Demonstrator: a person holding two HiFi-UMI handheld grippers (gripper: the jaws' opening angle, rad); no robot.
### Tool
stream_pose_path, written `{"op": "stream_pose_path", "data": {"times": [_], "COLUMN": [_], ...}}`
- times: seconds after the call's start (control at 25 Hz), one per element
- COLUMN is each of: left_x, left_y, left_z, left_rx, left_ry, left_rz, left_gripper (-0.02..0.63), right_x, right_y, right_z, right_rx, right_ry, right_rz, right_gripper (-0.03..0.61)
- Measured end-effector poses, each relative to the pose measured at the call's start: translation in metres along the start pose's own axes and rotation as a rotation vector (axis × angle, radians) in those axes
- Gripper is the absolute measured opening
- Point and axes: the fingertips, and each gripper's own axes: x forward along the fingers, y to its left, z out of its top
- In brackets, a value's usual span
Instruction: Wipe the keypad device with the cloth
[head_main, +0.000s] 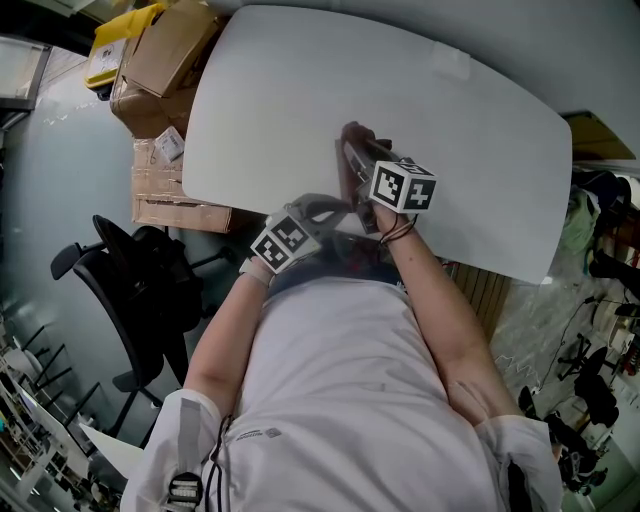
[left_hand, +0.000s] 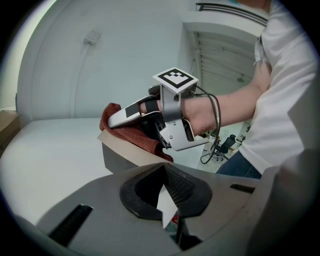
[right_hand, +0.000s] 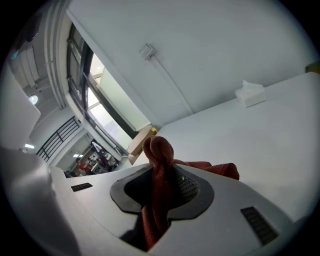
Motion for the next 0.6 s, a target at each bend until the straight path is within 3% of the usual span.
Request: {"op": "stream_pose_path", "data": {"times": [0.2, 0.6], "left_x": [0.001, 0.001], "left_y": [-0.001, -0.002], "left_z": [-0.001, 0.003], "left_rx": [0.003, -0.001], "left_ry": [0.005, 0.004], "left_rz": [-0.005, -0.01], "left_gripper": [0.011, 0.011], "right_x": [0.0, 0.0], "right_y": [-0.012, -0.015], "right_z": [0.0, 0.001], "right_rx": [0.056, 0.058], "right_ry": [-0.02, -0.021], "right_rz": [-0.017, -0.015], "right_gripper": [0.09, 0.091]}}
